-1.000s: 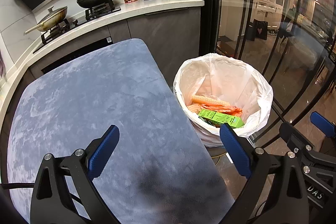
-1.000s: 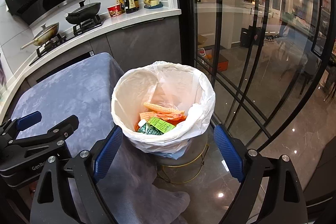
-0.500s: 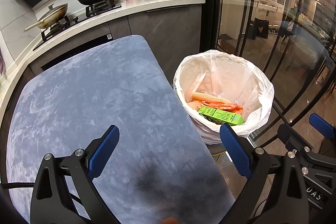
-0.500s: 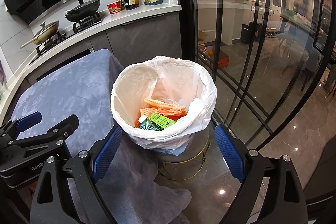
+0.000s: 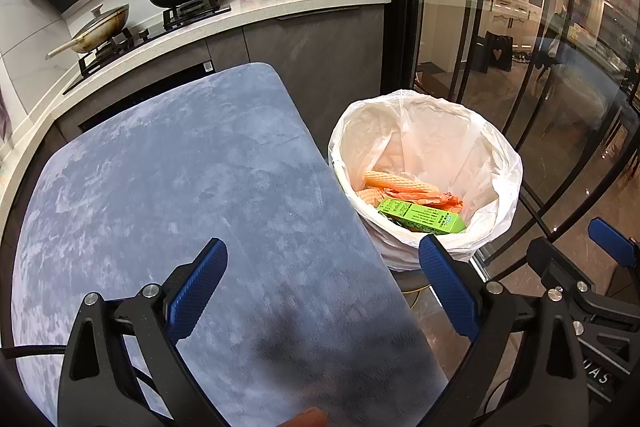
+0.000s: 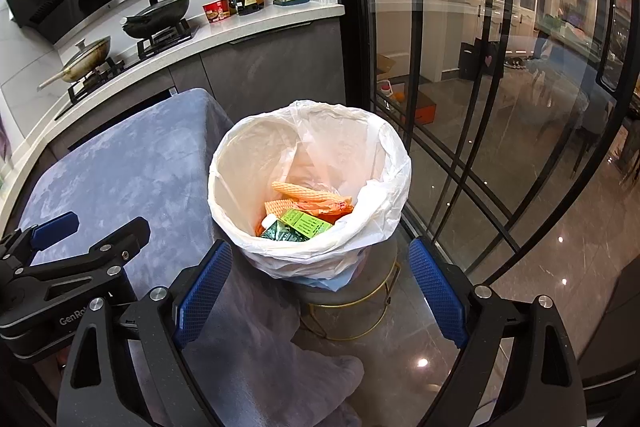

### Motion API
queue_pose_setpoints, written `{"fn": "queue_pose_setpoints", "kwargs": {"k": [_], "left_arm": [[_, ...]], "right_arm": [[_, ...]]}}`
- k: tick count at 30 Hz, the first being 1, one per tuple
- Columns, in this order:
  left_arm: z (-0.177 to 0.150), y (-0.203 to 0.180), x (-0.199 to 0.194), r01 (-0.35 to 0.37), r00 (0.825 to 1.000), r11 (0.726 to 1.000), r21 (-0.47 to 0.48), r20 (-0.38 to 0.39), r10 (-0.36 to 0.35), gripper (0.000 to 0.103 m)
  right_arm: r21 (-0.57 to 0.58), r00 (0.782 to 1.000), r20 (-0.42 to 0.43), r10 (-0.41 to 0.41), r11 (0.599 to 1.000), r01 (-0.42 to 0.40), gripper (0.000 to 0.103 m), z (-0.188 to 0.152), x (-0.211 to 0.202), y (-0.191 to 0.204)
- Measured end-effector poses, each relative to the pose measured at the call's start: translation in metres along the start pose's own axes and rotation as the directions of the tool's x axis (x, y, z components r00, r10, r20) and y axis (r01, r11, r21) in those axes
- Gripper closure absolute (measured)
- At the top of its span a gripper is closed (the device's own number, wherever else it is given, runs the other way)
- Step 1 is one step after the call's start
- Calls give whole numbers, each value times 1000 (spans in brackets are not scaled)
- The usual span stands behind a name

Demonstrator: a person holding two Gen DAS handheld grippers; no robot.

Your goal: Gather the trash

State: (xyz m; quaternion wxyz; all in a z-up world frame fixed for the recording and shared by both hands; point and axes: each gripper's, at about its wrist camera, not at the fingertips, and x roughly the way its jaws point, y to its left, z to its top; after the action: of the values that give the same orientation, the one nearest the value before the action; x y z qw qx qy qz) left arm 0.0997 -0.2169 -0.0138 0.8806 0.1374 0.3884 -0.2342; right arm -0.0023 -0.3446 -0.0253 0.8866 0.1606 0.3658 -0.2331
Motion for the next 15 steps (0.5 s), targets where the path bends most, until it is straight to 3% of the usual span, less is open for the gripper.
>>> {"fn": "queue_pose_setpoints", "kwargs": {"k": [15], "left_arm": [[-5, -2, 2, 6, 1000, 1000, -4, -13, -7, 11]], "right_arm": [[1, 1000, -7, -5, 1000, 5, 17, -5, 1, -3]]}}
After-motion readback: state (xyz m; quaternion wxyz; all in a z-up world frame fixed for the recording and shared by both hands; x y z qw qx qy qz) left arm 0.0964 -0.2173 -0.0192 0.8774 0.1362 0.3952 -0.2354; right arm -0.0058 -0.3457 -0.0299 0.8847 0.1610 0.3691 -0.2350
